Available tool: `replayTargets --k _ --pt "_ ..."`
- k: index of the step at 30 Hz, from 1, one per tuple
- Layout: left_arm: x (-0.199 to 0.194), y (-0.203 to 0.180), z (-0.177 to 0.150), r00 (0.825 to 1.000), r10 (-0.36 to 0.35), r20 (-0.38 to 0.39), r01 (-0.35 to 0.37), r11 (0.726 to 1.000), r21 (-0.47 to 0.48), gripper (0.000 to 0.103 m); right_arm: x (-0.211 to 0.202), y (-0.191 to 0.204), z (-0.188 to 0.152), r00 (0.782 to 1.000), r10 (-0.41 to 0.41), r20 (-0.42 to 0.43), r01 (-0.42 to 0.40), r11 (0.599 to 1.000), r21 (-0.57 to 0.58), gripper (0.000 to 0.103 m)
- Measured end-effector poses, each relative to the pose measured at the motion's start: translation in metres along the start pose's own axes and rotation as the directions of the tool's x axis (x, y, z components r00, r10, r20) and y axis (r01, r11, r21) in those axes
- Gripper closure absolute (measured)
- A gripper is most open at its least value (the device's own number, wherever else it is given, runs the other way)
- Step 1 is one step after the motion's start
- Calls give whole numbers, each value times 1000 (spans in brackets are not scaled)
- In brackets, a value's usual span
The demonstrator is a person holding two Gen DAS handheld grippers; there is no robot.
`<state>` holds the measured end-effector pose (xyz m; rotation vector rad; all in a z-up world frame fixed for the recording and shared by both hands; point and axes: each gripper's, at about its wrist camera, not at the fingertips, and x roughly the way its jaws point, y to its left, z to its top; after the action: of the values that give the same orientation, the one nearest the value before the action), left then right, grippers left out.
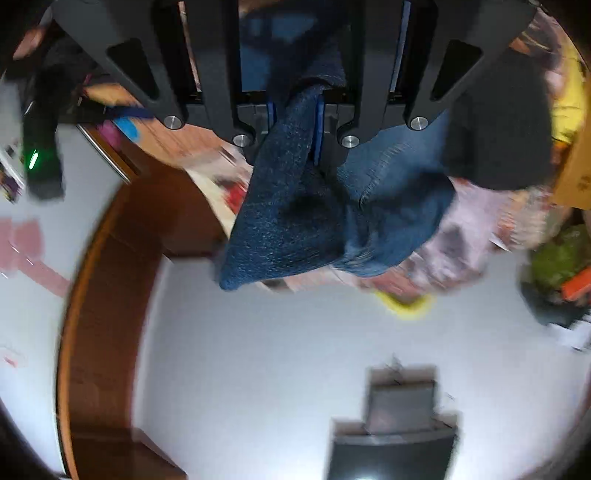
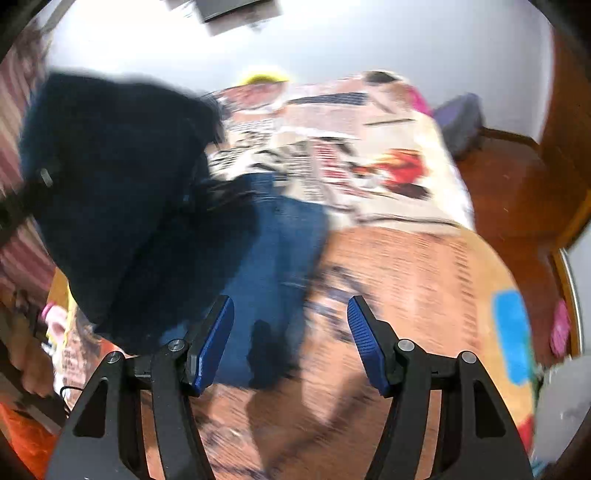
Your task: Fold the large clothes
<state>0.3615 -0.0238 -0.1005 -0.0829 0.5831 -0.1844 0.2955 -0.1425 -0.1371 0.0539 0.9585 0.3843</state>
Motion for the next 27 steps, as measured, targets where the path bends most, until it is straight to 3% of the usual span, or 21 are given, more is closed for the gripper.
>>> replayTargets --k 2,4,7,10,12,15,17,23,27 --pt "21 -13 -19 993 -65 -102 67 998 16 89 -8 -15 -2 1000 -27 5 27 999 25 43" --pt "42 -25 -45 969 -106 -222 115 993 28 89 -14 -28 -7 999 -50 4 50 998 45 43" --pt "60 -33 -78 938 -102 -331 124 991 47 89 -20 -38 -15 998 -63 -3 63 996 66 43" --pt "49 -42 -84 948 -60 -314 98 989 107 88 -25 -44 -19 998 -62 -6 62 996 67 43" --pt "44 -46 -83 945 -54 -323 101 987 129 85 -28 -42 -22 998 -61 -1 61 997 56 43" --pt "34 -50 -83 934 -79 -349 138 979 149 66 -37 -37 -22 999 -48 14 47 998 44 43" --pt "21 -53 -87 930 -109 -350 176 971 164 48 -43 -34 -22 999 -36 30 35 999 39 43" --pt "-23 -57 -91 955 -71 -288 146 958 247 43 -50 -10 -11 997 -10 70 11 1000 -16 43" --pt "-43 -33 -80 976 -9 -217 64 966 249 36 -45 10 0 997 15 81 -10 998 -63 43"
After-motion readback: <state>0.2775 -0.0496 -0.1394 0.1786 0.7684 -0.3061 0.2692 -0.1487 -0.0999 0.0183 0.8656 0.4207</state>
